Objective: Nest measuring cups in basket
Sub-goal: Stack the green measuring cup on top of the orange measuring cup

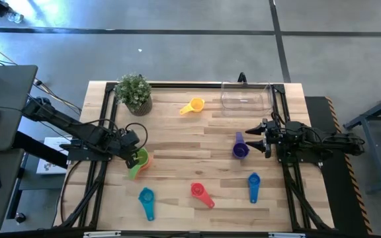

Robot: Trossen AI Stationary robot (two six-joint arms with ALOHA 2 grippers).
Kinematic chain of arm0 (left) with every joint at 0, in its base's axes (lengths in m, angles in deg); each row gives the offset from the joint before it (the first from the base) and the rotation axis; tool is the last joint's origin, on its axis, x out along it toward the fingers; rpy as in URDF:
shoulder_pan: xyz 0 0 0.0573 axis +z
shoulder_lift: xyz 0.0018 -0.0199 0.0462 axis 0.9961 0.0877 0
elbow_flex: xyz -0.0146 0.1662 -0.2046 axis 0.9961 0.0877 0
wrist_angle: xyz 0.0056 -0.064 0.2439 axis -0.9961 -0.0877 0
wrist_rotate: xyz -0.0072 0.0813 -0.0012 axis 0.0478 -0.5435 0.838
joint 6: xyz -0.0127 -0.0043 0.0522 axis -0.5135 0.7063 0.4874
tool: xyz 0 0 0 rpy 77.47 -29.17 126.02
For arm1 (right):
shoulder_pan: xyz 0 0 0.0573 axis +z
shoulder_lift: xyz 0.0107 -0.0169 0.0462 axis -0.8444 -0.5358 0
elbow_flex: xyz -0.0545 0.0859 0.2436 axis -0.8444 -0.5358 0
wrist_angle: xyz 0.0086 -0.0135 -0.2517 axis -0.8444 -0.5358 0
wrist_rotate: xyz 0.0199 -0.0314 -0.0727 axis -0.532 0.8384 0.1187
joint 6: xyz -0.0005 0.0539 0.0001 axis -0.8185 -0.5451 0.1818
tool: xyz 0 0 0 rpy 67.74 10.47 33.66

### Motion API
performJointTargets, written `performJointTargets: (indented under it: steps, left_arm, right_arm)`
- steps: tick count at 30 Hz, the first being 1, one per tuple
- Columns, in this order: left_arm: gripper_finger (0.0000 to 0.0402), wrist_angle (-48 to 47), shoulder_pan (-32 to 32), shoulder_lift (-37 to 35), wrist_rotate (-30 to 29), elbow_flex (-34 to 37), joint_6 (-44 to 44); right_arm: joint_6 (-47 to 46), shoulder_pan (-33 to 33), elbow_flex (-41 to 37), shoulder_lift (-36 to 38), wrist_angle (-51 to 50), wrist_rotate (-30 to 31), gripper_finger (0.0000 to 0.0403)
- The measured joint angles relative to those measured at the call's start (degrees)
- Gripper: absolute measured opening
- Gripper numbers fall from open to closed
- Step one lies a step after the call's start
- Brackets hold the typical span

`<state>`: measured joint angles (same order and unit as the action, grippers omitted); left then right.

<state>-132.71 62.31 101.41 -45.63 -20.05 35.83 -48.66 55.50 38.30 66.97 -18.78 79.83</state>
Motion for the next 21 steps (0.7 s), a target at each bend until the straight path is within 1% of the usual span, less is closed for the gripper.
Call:
performJointTargets:
  steps: [4, 15, 21]
  left_arm:
    - [0.0011, -0.01, 0.00, 0.28, 0.00, -0.02, 1.41]
    - [0.0043, 0.14, 0.02, 1.20, 0.04, -0.02, 0.96]
    - [0.0071, 0.16, 0.02, 1.20, 0.15, -0.04, -0.35]
  right_arm:
    - [0.00, 0.02, 0.00, 0.00, -0.01, 0.00, 0.0284]
    - [0.00, 0.02, 0.00, 0.00, -0.01, 0.00, 0.0284]
    - [0.00, 0.01, 0.00, 0.00, -0.02, 0.00, 0.0284]
